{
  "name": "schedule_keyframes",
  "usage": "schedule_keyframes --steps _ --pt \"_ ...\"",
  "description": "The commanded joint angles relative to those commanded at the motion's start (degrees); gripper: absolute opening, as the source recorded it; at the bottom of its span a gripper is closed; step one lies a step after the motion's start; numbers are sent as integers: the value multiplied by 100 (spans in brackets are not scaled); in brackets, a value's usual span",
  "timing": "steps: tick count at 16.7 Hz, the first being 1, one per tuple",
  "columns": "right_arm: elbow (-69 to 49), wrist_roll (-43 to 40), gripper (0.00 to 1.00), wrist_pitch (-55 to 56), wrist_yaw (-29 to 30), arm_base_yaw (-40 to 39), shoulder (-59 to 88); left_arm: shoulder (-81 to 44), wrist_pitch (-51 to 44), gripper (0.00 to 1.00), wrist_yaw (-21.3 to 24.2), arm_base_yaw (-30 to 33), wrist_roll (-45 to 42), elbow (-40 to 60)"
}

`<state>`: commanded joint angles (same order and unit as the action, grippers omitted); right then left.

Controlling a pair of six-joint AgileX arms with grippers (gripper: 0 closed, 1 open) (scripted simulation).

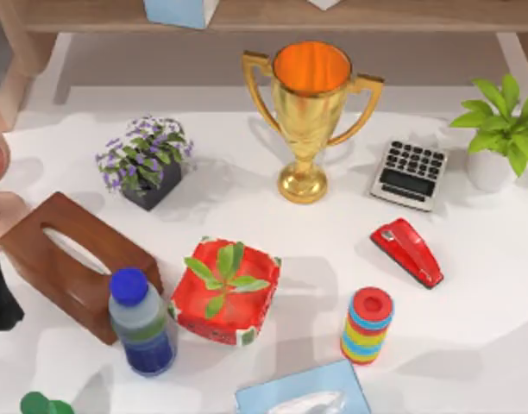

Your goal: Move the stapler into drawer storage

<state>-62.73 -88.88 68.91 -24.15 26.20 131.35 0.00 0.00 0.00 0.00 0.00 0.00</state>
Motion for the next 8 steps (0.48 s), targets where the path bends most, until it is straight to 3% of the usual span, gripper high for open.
schedule_keyframes --steps 8 --pt "-189 -37 100 -69 41 -38 117 0 0 100 0 0 0 0"
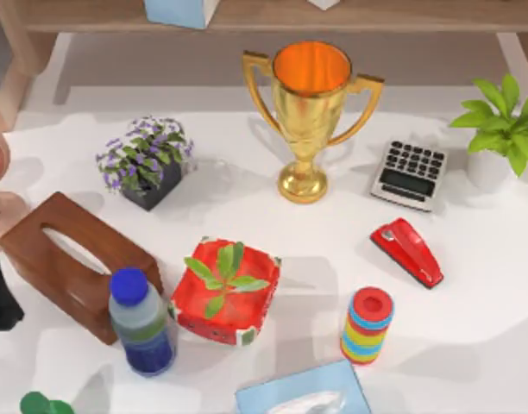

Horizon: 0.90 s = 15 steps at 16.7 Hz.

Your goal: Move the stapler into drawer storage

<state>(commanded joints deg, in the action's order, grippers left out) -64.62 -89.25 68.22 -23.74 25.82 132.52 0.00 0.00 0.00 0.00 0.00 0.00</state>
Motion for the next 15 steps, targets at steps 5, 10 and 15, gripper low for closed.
schedule_keyframes --steps 5,10,15 --pt "-491 -4 100 -264 90 -86 230 0 0 100 0 0 0 0" --pt "-495 -4 85 -266 91 -86 232 0 0 100 0 0 0 0" --pt "-495 -4 47 -266 91 -86 232 0 0 100 0 0 0 0"
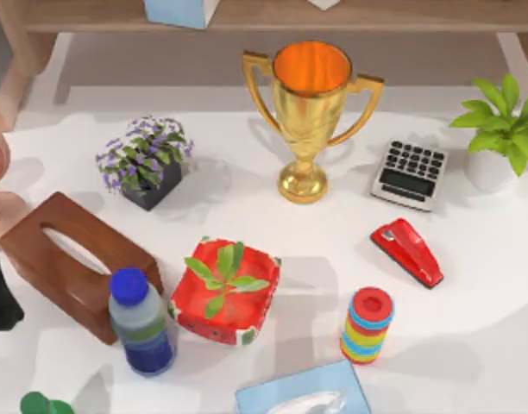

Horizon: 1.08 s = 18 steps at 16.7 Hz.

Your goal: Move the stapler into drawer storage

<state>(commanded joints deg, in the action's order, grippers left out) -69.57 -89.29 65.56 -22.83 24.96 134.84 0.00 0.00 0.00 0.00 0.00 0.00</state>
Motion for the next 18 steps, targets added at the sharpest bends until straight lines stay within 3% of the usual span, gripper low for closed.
schedule_keyframes --steps 6,18 --pt "0 0 2 0 0 0 0 0 0 100 0 0 0 0" --pt "229 21 0 133 -63 74 -115 0 0 100 0 0 0 0"
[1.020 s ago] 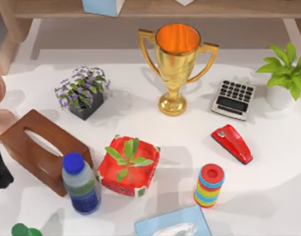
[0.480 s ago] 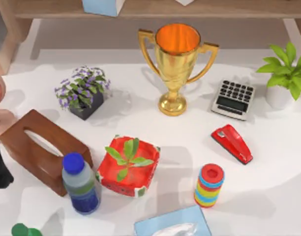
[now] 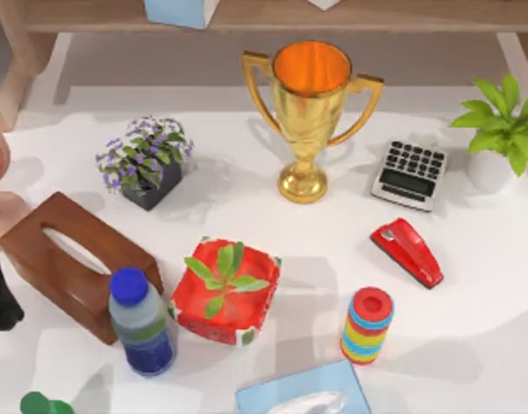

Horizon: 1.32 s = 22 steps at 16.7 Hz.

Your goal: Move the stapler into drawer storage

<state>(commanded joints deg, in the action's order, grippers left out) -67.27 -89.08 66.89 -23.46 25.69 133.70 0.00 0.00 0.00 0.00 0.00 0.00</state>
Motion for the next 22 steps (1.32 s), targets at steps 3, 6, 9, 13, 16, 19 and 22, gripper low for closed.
schedule_keyframes --steps 3,6,9,13,16,19,22 --pt "656 4 0 328 -155 135 -265 0 0 100 0 0 0 0" --pt "1259 1 0 663 -288 287 -524 0 0 100 0 0 0 0" --pt "1368 0 0 746 -321 325 -586 0 0 100 0 0 0 0" --pt "1441 8 0 802 -348 340 -614 0 0 100 0 0 0 0" --pt "1990 16 0 1102 -556 515 -825 0 0 100 0 0 0 0" --pt "2606 12 0 1456 -762 741 -1070 0 0 100 0 0 0 0" --pt "2746 10 0 1565 -823 810 -1139 0 0 100 0 0 0 0"
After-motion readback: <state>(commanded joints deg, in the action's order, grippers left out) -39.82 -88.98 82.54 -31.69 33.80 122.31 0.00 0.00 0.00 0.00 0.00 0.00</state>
